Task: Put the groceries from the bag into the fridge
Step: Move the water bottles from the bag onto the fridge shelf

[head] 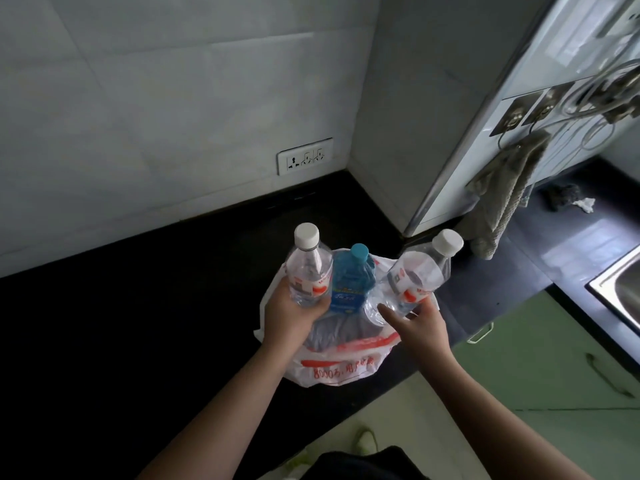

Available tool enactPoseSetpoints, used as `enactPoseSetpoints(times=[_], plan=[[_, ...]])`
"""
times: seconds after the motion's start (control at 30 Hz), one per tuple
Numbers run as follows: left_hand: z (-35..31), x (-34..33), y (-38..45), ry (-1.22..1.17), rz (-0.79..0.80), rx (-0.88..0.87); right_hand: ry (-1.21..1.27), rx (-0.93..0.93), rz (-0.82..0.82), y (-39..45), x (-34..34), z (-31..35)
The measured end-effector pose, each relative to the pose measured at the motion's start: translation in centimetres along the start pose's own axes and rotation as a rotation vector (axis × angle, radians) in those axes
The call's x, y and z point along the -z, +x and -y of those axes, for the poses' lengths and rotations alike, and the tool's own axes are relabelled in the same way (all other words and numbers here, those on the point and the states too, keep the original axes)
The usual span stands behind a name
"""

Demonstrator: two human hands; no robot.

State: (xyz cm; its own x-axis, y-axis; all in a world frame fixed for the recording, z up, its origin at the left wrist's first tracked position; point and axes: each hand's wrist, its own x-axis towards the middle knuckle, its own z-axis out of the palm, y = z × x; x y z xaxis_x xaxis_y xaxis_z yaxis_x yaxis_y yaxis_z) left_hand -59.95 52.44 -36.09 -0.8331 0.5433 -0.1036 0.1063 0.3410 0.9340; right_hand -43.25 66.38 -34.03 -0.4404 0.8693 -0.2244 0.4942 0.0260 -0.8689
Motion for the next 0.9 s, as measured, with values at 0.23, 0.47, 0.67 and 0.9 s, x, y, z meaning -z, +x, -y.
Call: enactPoseSetpoints(times=[0.23, 0.47, 0.67, 0.9], plan=[[-2.5, 2.4, -1.1, -0.016, 0.082, -0.062, 0.087, 0.083, 0.062, -0.6, 1.4, 1.0], [-4.7, 2.8, -3.0, -0.085, 0.121, -0.041, 0.213, 0.194, 0.225, -0.8, 2.7, 1.9], [-6.1, 1.6, -6.2, -0.168, 0.082, 0.028, 0.213, 0.298, 0.35, 0.0, 4.7, 1.6], [-8.3, -0.7, -10.6, -0.257, -0.051, 0.083, 0.136, 0.414, 0.53, 1.1, 7.8, 1.4]])
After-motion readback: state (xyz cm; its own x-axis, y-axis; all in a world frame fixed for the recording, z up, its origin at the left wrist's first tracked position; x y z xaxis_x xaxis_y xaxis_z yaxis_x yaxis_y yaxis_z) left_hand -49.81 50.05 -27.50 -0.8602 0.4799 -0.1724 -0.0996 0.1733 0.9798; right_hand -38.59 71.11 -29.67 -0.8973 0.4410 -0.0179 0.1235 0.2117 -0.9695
